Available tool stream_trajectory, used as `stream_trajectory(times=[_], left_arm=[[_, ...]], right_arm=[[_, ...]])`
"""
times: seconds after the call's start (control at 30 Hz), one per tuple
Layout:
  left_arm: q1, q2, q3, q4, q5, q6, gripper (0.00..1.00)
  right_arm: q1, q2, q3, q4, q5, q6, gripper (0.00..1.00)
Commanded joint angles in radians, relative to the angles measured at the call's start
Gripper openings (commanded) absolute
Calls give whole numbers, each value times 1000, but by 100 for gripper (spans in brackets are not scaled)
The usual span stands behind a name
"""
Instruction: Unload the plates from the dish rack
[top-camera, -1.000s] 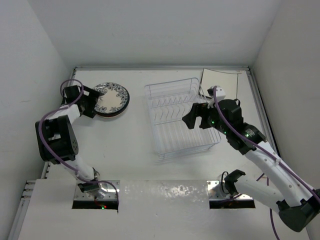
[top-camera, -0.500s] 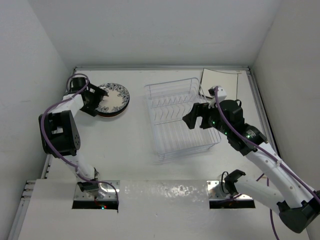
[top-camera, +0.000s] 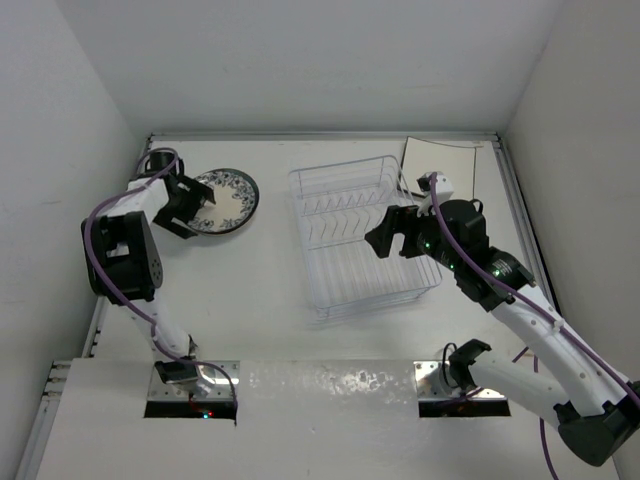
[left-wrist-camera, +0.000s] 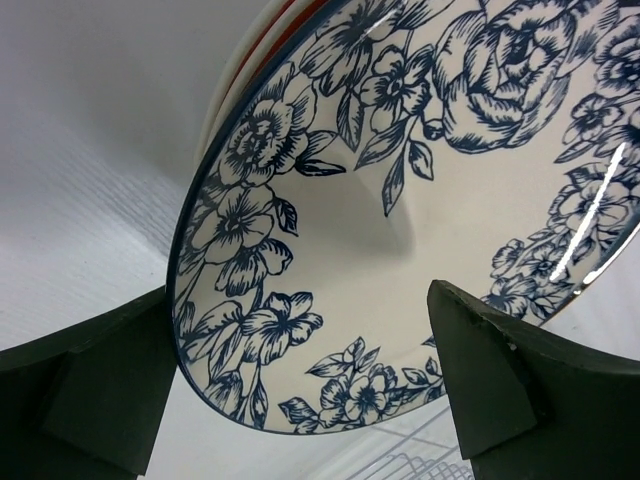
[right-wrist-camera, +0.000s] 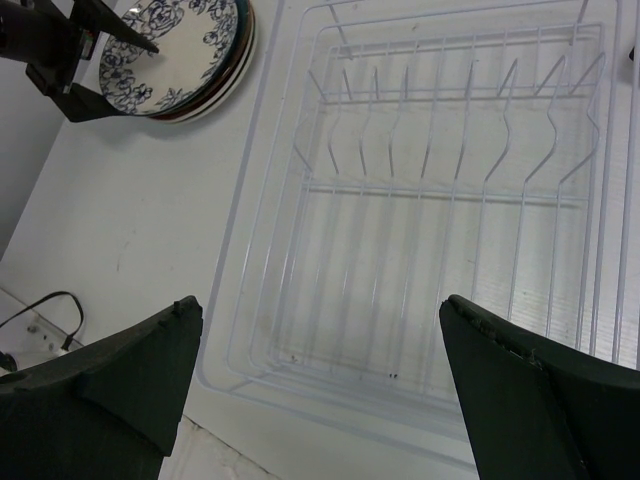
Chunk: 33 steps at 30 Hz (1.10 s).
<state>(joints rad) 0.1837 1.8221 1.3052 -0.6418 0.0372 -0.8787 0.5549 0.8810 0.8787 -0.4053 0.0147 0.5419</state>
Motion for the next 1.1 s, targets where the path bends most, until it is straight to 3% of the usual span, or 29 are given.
stream_trajectory(times=[0.0, 0.77, 1.07], left_arm=[[-13, 23, 66, -30, 13, 26, 100], [-64, 175, 292, -159, 82, 75, 100], [-64, 134, 296, -159, 99, 72, 100]], right_arm=[[0, -10, 29, 11, -10, 4, 99], [2, -8, 3, 11, -41, 7, 99], [0, -10, 6, 3, -48, 3, 99]])
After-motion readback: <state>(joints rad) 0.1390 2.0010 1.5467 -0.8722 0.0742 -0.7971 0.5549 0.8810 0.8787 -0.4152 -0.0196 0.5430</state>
